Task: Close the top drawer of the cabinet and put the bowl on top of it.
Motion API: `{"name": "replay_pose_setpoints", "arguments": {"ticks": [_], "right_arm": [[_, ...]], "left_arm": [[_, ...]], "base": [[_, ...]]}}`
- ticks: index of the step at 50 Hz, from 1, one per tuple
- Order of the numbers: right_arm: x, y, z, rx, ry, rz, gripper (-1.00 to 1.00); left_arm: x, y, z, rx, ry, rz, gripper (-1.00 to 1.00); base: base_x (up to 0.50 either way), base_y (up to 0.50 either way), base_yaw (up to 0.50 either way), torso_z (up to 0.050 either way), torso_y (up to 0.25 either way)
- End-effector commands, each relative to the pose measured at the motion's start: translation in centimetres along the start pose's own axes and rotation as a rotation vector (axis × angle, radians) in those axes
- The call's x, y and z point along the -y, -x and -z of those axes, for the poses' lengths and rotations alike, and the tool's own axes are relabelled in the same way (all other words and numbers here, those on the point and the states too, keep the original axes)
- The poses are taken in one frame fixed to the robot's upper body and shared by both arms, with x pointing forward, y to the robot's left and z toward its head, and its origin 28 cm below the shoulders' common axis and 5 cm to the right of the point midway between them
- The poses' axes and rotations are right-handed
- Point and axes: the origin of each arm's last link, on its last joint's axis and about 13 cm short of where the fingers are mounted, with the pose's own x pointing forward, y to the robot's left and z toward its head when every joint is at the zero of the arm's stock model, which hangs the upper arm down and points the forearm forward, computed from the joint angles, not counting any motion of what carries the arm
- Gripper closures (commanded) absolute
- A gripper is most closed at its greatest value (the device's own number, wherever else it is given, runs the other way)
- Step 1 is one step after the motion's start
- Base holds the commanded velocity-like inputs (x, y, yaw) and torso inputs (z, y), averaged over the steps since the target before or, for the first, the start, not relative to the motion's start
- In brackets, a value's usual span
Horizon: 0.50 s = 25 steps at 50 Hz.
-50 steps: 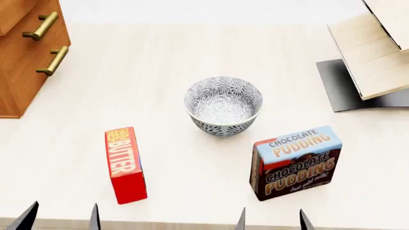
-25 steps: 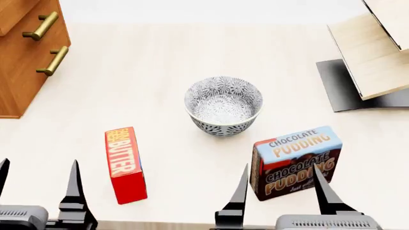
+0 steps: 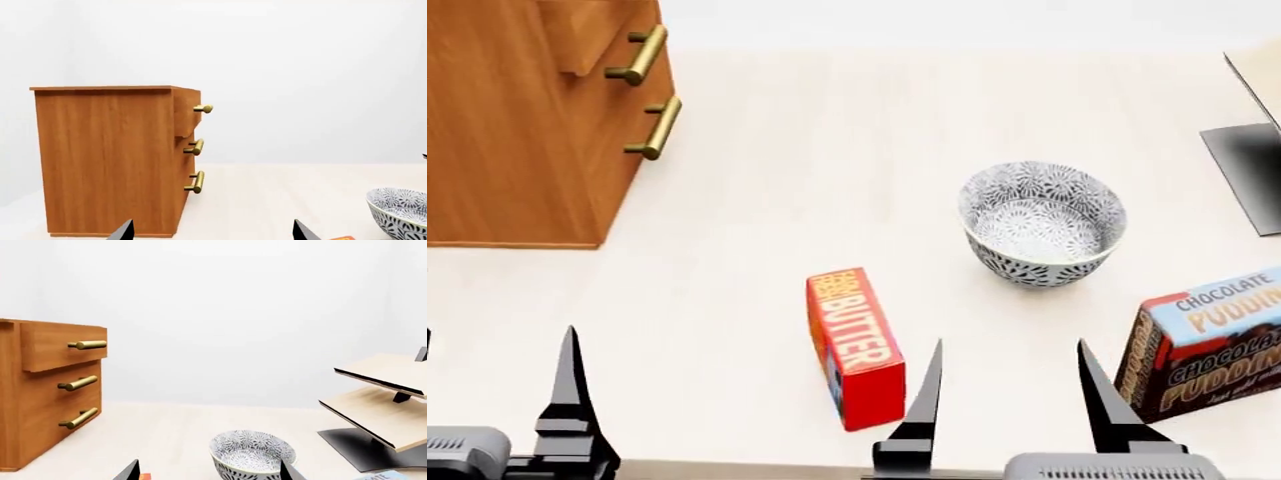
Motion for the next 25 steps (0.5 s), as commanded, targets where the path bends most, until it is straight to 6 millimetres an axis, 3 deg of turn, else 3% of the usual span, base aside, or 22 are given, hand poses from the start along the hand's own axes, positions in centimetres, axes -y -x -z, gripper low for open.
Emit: {"name": "replay_pose_setpoints", "arguments": {"ticks": [1, 8, 25], "right_arm": [[0.10, 0.00, 0.02, 0.009, -0.006, 0.002, -1.00], [0.06, 0.07, -0.01, 0.010, -0.003, 0.000, -1.00], [0.06, 0.03, 0.02, 0.010, -0.008, -0.005, -1.00]], "left_arm": [[0.12, 0.08, -0.07, 0.003, 0.005, 0.004, -1.00], [0.14, 0.14, -0.09, 0.004, 0.007, 0.005, -1.00], [0.23, 0.12, -0.04, 0.004, 0.009, 0.009, -1.00]], "base": [[0.00, 0.00, 0.00, 0.000, 0.000], [0.00, 0.03, 0.00, 0.000, 0.000], [0.00, 0.50, 0.00, 0.000, 0.000]]}}
